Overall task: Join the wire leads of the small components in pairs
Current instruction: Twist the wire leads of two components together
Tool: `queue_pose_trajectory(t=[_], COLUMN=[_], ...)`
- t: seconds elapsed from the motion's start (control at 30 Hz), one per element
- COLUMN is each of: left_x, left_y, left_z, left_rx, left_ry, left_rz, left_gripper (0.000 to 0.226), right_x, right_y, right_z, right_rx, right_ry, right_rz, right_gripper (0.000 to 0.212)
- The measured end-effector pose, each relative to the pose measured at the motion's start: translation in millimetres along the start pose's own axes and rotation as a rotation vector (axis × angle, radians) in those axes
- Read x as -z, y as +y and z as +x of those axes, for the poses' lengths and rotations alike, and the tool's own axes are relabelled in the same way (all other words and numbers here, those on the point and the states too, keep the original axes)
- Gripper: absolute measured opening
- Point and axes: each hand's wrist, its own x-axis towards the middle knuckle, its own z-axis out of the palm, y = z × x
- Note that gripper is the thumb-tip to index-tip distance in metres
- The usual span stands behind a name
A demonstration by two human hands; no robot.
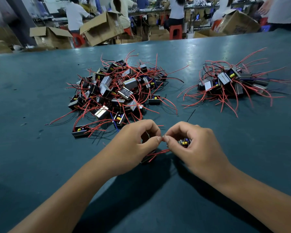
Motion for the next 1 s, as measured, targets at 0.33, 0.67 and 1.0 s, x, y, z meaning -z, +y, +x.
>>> queue_pose_trajectory(t=[0.33, 0.67, 1.0], left_x=[-1.3, -0.9, -1.5], left_y=[-2.3, -1.6, 3.1], left_z=[-0.3, -0.7, -2.8], left_rx=[-0.033, -0.041, -0.077], left_ry=[0.011, 0.021, 0.122], left_rz=[0.044, 0.062, 0.075], left_gripper=[0.007, 0.007, 0.006], right_x=[4.8, 7.6, 6.9], right_y=[0.2, 0.5, -0.5], right_z=[0.3, 3.1, 2.0], right_rx=[0.053, 0.137, 0.179], right_ry=[-0.008, -0.030, -0.031], right_rz=[0.064, -0.006, -0.083], right_gripper=[0.019, 0.018, 0.015])
